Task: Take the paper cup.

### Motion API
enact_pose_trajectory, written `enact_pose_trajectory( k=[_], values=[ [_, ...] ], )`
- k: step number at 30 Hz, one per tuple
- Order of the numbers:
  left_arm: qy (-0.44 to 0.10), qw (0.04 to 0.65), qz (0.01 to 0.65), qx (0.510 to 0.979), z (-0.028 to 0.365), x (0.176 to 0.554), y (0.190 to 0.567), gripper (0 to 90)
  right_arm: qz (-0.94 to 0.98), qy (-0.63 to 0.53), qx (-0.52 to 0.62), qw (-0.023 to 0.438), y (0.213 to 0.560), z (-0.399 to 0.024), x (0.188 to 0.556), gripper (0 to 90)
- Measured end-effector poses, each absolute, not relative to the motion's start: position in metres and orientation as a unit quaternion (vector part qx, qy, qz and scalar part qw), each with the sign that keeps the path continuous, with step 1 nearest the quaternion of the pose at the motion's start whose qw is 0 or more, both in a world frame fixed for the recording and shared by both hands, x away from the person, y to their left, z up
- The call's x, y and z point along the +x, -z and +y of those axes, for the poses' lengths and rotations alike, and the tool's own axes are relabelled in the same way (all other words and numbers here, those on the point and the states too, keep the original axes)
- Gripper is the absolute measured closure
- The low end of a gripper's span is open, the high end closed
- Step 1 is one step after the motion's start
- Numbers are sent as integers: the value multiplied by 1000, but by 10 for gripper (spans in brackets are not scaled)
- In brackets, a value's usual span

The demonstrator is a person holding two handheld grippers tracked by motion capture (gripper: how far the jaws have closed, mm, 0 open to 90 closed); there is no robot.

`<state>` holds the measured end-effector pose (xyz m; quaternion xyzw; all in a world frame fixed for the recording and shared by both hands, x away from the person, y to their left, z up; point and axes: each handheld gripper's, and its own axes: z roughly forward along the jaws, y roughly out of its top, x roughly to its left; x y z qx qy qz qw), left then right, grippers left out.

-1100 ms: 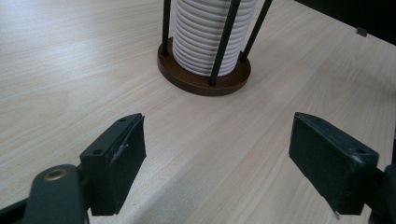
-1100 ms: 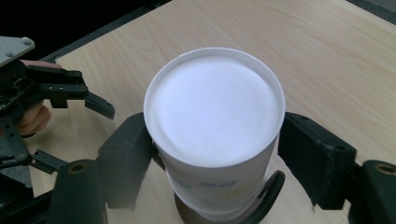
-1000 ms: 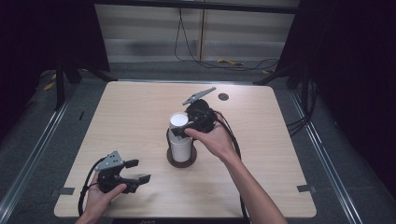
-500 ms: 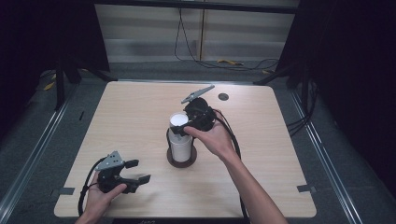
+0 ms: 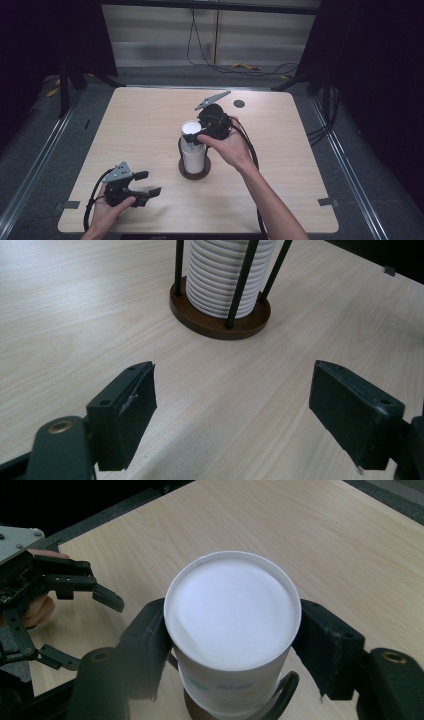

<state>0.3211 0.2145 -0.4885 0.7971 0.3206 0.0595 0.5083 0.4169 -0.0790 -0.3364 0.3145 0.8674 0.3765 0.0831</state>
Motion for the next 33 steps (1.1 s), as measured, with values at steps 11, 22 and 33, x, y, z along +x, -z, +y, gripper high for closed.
enact_pose_trajectory(
  k=[11, 22, 33],
  values=[
    [-60, 508, 321, 797, 214, 321, 489, 191, 861, -388, 317, 88, 332, -83, 415, 344],
    [-59, 506, 323, 798, 214, 322, 490, 191, 858, -393, 316, 95, 328, -84, 411, 352],
    [-58, 507, 323, 797, 215, 322, 490, 191, 856, -398, 315, 96, 326, -85, 410, 355]
  ],
)
